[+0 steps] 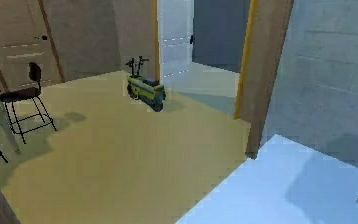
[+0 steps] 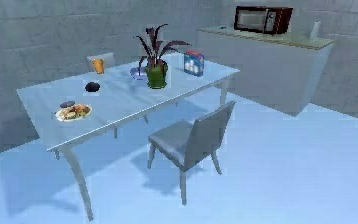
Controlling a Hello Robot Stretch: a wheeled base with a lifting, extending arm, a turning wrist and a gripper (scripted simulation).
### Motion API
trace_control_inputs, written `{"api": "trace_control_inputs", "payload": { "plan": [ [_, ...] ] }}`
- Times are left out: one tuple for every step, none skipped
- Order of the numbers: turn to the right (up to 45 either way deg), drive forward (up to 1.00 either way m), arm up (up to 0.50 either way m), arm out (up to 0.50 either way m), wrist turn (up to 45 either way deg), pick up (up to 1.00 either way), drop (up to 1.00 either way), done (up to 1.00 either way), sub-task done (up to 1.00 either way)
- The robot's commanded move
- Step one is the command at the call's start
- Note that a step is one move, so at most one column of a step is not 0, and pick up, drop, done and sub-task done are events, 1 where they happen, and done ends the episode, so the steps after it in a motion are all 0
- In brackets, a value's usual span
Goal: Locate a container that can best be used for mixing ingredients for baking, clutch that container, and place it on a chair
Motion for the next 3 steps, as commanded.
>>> {"api": "trace_control_inputs", "payload": {
  "plan": [
    [0.0, 0.65, 0.00, 0.00, 0.0, 0.00, 0.00, 0.00, 0.00],
    [-45.0, 0.00, 0.00, 0.00, 0.0, 0.00, 0.00, 0.00, 0.00],
    [-18.0, 0.00, 0.00, 0.00, 0.0, 0.00, 0.00, 0.00, 0.00]
  ]
}}
